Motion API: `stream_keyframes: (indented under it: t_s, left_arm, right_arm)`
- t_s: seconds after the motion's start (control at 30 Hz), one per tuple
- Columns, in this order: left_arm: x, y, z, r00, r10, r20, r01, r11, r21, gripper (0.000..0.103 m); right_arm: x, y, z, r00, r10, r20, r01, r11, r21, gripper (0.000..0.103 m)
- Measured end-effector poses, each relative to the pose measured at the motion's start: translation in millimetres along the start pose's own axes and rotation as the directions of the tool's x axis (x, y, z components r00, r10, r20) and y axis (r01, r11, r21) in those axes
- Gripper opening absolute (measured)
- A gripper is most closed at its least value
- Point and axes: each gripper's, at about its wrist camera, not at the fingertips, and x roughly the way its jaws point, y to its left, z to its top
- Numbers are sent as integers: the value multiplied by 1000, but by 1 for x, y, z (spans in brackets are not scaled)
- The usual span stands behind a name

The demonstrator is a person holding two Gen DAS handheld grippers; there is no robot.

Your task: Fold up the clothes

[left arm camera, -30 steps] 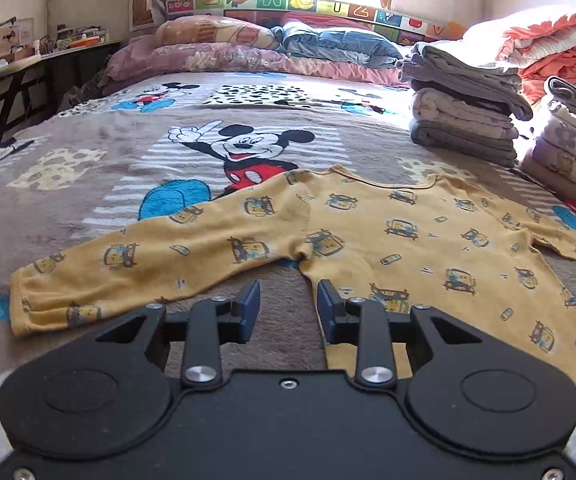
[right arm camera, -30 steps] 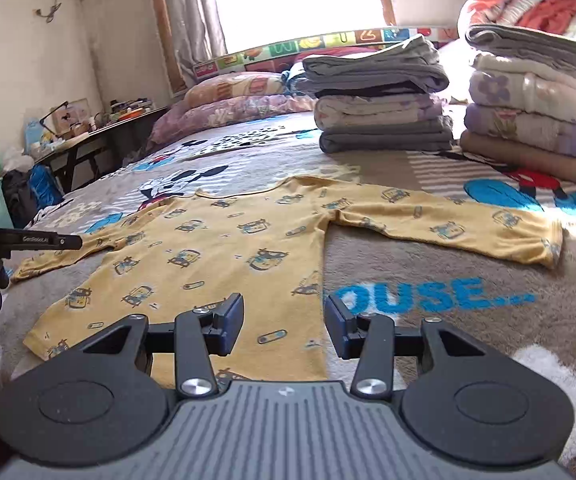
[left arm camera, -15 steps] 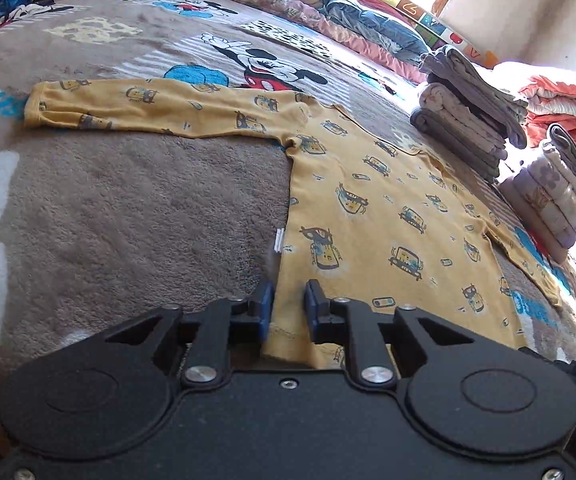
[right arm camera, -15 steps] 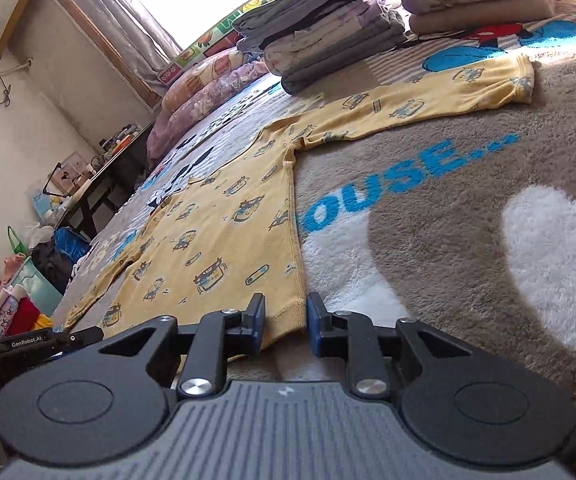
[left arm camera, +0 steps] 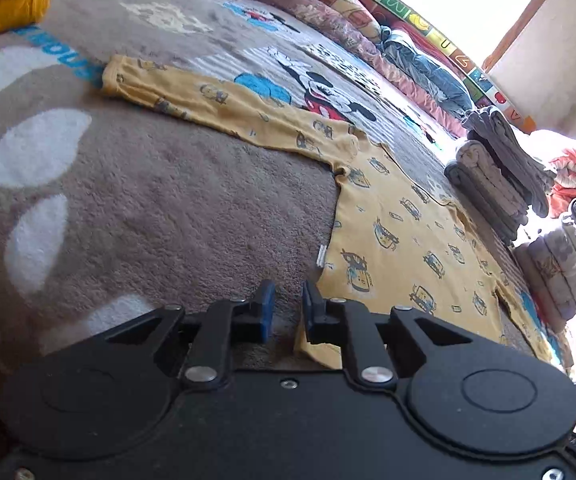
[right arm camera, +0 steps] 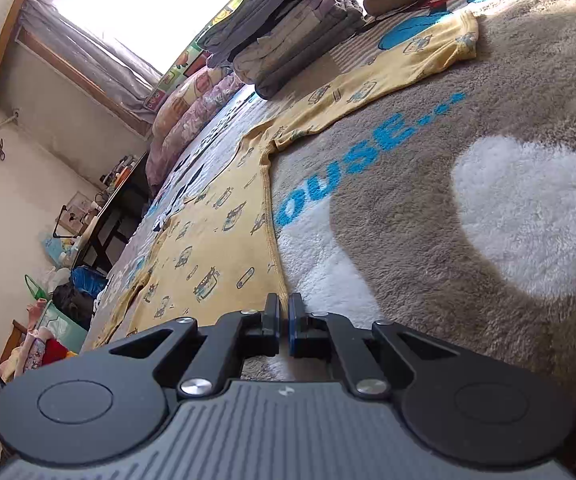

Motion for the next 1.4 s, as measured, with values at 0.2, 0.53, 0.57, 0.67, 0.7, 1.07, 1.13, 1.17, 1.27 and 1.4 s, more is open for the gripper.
stream_keyframes:
  t_s: [0.2, 0.53, 0.57, 0.67, 0.7, 1.07, 1.13, 1.17, 1.27, 1.4]
  left_arm:
    - [-2, -17, -5, 980, -156, 121, 139, 981, 137, 14]
    - [20, -11, 17, 978, -198, 59, 198, 980, 0, 19]
    - [28, -15, 22, 970, -238, 50, 238, 971, -9, 19]
    - [71, -12, 31, 959, -278, -65, 269, 956, -115, 33]
    - [81, -8, 32, 969, -228, -95, 214, 967, -137, 21]
    - [55, 20, 29, 923, -385, -18, 361, 880, -308, 39]
    - [50, 27, 12, 944, -322, -69, 291, 914, -281, 37]
    - [43, 29, 8, 961, -271, -61, 250, 939, -236, 14]
    - [23, 32, 7, 967, -254, -15, 244, 944, -220, 18]
    - [10, 18, 1, 937, -349, 11, 346, 923, -169, 40]
  right_arm:
    - [-8, 7, 2, 998, -45, 41, 47, 998, -52, 10]
    - [-9, 54, -6, 991, -4, 132, 61, 902, -427, 12]
    - [-8, 59, -9, 992, 7, 126, 54, 881, -469, 12]
    - [6, 67, -18, 997, -1, 78, 44, 835, -549, 13]
    - [14, 65, -20, 998, -34, 46, 54, 833, -550, 15]
    - [12, 44, -23, 999, -44, 1, 39, 879, -475, 11]
    - [12, 44, -23, 999, -42, 0, 37, 879, -476, 11]
    - [12, 43, -22, 999, -41, -2, 35, 881, -471, 11]
    - [12, 41, -20, 999, -34, -6, 27, 896, -444, 11]
    - [10, 38, -18, 1000, -28, -9, 22, 915, -404, 11]
